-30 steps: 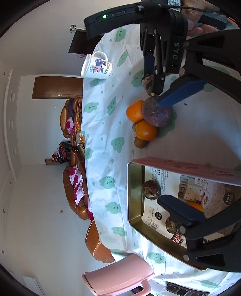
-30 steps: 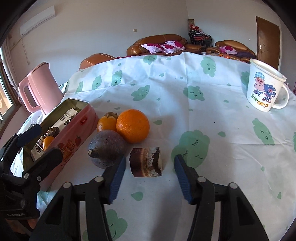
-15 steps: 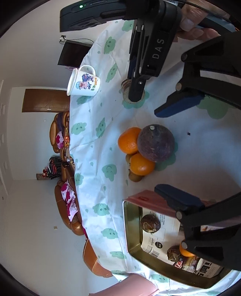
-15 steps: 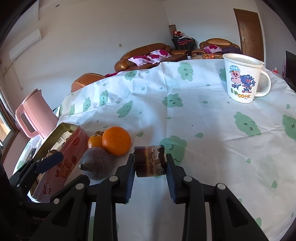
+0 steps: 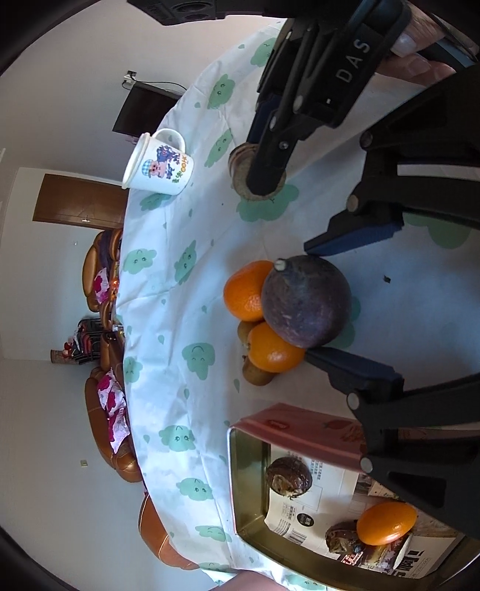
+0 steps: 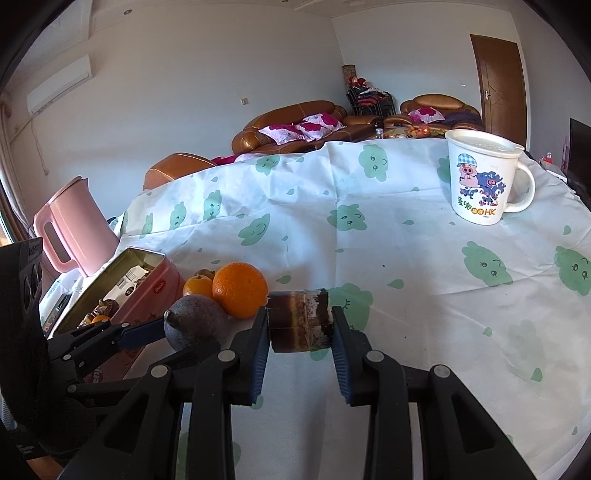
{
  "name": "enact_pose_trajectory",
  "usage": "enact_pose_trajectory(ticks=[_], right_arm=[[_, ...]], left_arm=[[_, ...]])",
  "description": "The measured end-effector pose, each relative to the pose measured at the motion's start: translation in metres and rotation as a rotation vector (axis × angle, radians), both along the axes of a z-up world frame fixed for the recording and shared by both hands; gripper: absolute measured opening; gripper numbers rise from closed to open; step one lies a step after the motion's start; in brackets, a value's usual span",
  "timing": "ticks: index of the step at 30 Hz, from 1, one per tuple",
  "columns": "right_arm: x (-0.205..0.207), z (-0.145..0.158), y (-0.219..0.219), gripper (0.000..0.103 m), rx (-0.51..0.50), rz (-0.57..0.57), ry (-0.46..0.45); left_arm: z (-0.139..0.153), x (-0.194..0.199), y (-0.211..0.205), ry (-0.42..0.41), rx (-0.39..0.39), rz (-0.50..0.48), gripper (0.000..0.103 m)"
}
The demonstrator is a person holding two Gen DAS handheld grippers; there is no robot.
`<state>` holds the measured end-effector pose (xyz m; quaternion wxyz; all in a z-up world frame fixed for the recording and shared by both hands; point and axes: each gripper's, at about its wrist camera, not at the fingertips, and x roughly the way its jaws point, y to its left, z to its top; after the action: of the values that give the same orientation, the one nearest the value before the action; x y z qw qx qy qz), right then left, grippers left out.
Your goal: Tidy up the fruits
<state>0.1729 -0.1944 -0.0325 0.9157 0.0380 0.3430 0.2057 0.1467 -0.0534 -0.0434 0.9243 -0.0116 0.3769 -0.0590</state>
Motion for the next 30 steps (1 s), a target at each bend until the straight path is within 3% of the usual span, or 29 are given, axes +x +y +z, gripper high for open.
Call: enact_pose_trajectory(ticks=[14,30], right_arm=[[-0.018,0.013,0.001,0.033,0.034,0.058,-0.114],[-0.037,0.023,0.003,0.033,0.032,0.075,-0.224]], left_arm=[[0.021,-0.025,0.003,-0.186,0.039,0.056,0.053],[0.029,-0.040,0.007,-0.284,0.029,0.082,0.053]])
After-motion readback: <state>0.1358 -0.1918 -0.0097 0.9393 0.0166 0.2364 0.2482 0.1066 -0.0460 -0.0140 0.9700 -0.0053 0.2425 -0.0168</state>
